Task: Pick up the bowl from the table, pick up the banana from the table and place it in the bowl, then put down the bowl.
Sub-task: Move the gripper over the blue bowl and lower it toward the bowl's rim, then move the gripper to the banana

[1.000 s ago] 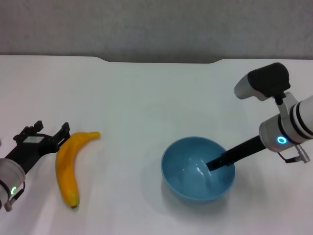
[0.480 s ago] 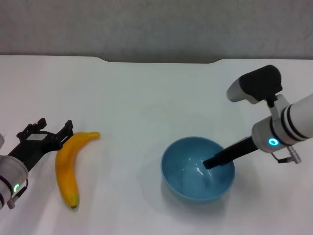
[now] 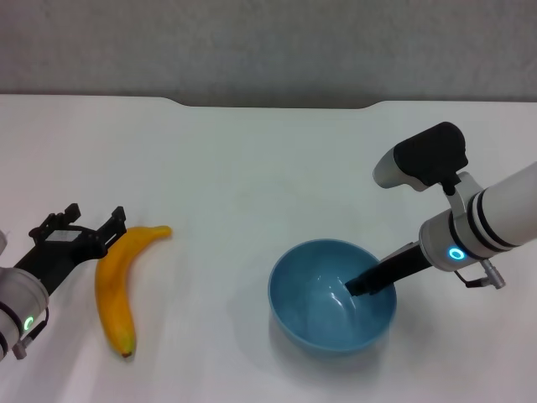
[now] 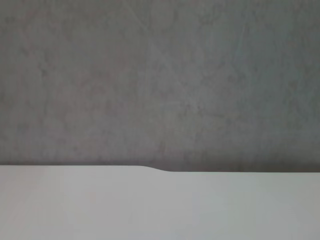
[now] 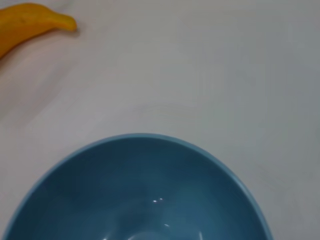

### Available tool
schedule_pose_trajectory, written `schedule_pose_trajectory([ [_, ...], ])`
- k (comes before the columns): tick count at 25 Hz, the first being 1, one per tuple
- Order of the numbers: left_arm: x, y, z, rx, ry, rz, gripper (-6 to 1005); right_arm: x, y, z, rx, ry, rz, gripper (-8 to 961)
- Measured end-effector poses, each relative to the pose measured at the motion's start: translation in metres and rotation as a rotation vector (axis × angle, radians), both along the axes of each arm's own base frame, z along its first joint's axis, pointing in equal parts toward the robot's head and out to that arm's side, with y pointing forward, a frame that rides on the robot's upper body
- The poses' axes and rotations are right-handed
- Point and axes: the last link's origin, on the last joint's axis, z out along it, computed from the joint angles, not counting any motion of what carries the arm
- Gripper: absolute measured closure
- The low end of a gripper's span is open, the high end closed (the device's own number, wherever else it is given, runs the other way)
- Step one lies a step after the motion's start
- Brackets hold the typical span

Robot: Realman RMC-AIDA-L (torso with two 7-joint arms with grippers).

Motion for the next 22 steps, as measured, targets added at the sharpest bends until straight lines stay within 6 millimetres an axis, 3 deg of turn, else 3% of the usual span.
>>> schedule_pose_trajectory([
  [5,-0.0019,-0.0011,0.0002,0.001,0.001,0.006,204,0.0010,-0.0006,0.0000,-0.001,-0.003,0.001,653],
  [14,-0.0031,-0.0020,0.0002,0.000,0.001,0.010,205,0.0048,0.0009,0.0004,0.021,-0.019,0.020,847],
  [22,0.0012,-0.0038,-0.0016,-0.007,-0.034,-0.002,205,0.0072,-0.0002,0.0045,0.061,0.007,0.034,896],
])
